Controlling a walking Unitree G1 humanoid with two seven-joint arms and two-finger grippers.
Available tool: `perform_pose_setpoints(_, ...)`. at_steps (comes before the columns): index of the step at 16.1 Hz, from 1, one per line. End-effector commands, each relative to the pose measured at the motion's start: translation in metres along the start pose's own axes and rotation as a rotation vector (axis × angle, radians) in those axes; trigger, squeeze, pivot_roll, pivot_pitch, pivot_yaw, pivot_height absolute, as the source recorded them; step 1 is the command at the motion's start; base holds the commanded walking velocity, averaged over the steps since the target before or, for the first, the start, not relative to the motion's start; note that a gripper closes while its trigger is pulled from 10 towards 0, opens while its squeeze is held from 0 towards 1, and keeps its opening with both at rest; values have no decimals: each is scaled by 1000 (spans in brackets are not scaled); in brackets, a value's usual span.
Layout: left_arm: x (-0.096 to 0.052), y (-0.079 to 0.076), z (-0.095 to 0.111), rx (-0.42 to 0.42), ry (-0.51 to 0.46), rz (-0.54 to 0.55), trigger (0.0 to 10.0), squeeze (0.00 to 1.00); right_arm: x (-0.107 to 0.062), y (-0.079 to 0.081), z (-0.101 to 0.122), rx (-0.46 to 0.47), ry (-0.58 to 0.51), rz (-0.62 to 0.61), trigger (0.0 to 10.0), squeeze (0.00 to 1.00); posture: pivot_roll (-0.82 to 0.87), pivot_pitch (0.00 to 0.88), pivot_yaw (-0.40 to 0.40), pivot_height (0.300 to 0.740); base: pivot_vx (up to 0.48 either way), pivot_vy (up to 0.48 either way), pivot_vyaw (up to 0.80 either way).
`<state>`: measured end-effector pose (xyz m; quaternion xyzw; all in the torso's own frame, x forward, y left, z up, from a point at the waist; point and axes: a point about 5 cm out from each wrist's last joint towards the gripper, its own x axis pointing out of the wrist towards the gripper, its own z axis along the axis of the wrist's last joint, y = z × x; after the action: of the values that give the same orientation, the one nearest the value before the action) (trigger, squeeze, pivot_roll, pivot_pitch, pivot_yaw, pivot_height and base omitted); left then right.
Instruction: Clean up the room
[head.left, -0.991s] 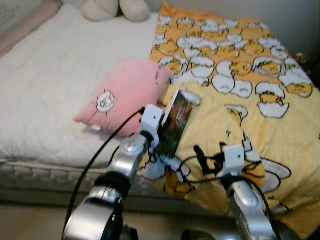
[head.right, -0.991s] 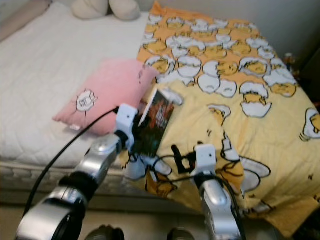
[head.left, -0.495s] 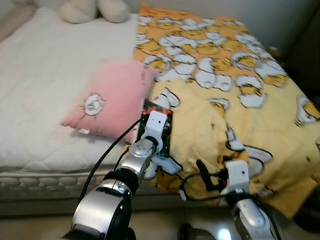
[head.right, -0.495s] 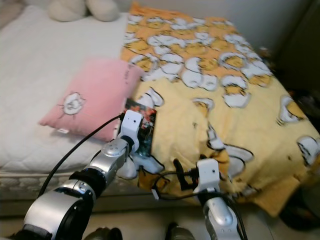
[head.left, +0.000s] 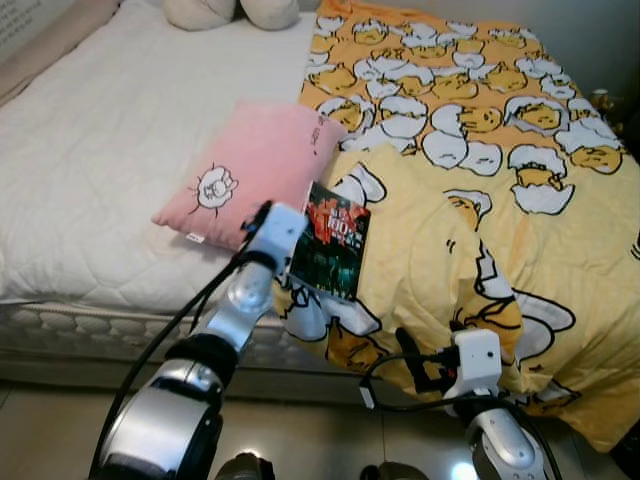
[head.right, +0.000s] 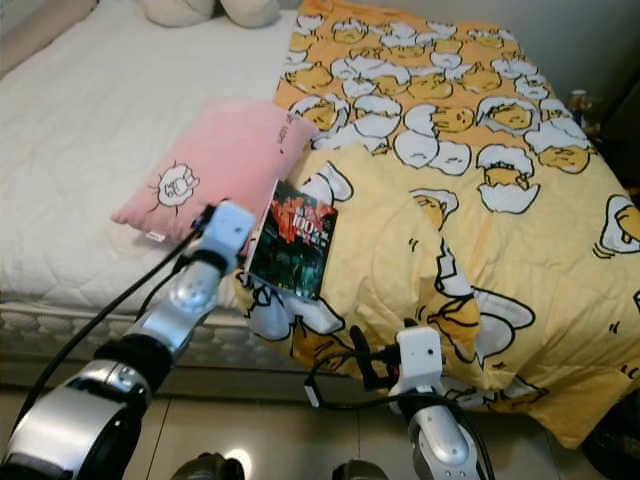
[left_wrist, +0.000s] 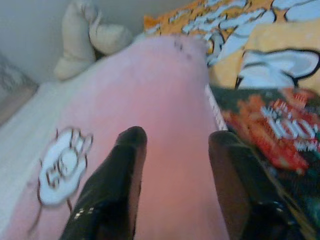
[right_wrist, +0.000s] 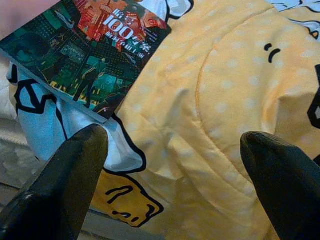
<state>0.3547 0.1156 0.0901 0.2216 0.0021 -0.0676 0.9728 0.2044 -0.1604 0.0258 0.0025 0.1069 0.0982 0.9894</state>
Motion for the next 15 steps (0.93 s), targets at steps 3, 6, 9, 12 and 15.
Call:
perform_pose_setpoints(3, 4, -3, -1, -219, 62, -61, 10000, 1000, -1, 3, 4, -5, 0, 26, 10000, 0, -143, 154, -32, 740, 0, 0, 0)
perform_pose_setpoints(6, 19, 9, 23, -257, 15, -21, 10000, 467, -13, 6, 2, -27, 16, 51, 10000, 0, -177, 187, -41, 740, 0, 0, 0)
perform_pose_setpoints(9, 22, 7, 32, -286, -20, -29, 10000, 0, -27, 4, -1, -28, 33, 35, 10000, 0, -212, 203, -36, 740, 0, 0, 0)
perform_pose_setpoints(12, 10, -15, 16, -302, 18, -113, 10000, 0, -38, 5, -5, -17, 57, 17, 10000, 0, -219, 214, -28, 740, 0, 0, 0)
perform_pose_setpoints(15, -3, -25, -1, -251, 57, -141, 10000, 0, -41, 9, -7, -12, 71, 27, 10000, 0, -207, 214, -23, 740, 0, 0, 0)
